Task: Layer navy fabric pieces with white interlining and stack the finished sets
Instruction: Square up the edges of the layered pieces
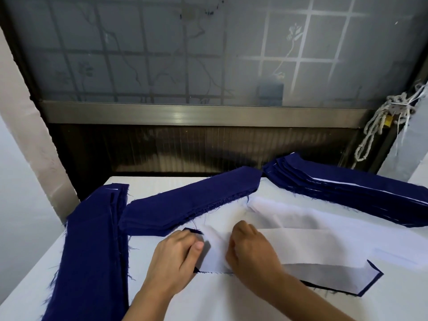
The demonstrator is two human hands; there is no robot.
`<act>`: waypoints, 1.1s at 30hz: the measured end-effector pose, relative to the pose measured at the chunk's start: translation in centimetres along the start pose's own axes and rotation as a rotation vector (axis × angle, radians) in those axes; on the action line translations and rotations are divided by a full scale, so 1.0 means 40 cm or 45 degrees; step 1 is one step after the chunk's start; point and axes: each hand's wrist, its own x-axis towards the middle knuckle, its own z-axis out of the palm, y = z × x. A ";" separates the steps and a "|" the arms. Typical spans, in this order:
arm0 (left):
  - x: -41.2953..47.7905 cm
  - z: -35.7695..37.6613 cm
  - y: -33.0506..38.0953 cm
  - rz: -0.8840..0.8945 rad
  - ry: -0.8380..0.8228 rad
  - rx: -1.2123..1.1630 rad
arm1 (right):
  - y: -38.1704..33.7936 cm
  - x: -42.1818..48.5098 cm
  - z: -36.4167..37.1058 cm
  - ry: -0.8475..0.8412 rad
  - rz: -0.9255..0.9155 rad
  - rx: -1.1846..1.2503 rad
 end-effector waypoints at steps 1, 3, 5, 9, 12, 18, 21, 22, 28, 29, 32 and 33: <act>0.001 0.002 -0.002 -0.006 -0.003 0.000 | -0.019 -0.010 0.004 0.024 -0.018 -0.032; 0.003 0.007 -0.004 -0.087 -0.049 0.074 | -0.049 -0.023 0.015 0.051 -0.067 -0.106; 0.004 0.012 -0.003 -0.104 -0.051 0.145 | -0.056 -0.024 0.032 0.070 -0.095 -0.137; 0.005 0.009 0.004 -0.065 -0.045 0.172 | 0.007 0.010 0.040 0.078 0.014 -0.117; 0.002 0.010 0.000 -0.102 -0.069 0.163 | 0.110 0.051 0.015 0.023 0.329 -0.324; 0.006 0.020 -0.006 -0.160 -0.096 0.153 | 0.247 0.079 -0.015 -0.277 0.652 0.110; 0.003 0.018 -0.004 -0.175 -0.089 0.161 | 0.297 0.097 -0.045 -0.046 0.648 0.089; 0.002 0.017 -0.004 -0.174 -0.087 0.169 | 0.319 0.109 -0.057 0.006 0.661 0.064; 0.005 0.014 0.001 -0.134 -0.032 0.208 | 0.425 0.179 -0.124 0.167 0.705 -0.047; 0.005 0.016 -0.001 -0.139 -0.026 0.202 | 0.428 0.184 -0.126 0.186 0.684 -0.129; 0.004 0.020 -0.005 -0.135 -0.032 0.146 | 0.387 0.186 -0.104 0.240 0.576 -0.268; 0.004 0.020 -0.004 -0.106 0.001 0.146 | 0.356 0.181 -0.088 0.233 0.492 -0.199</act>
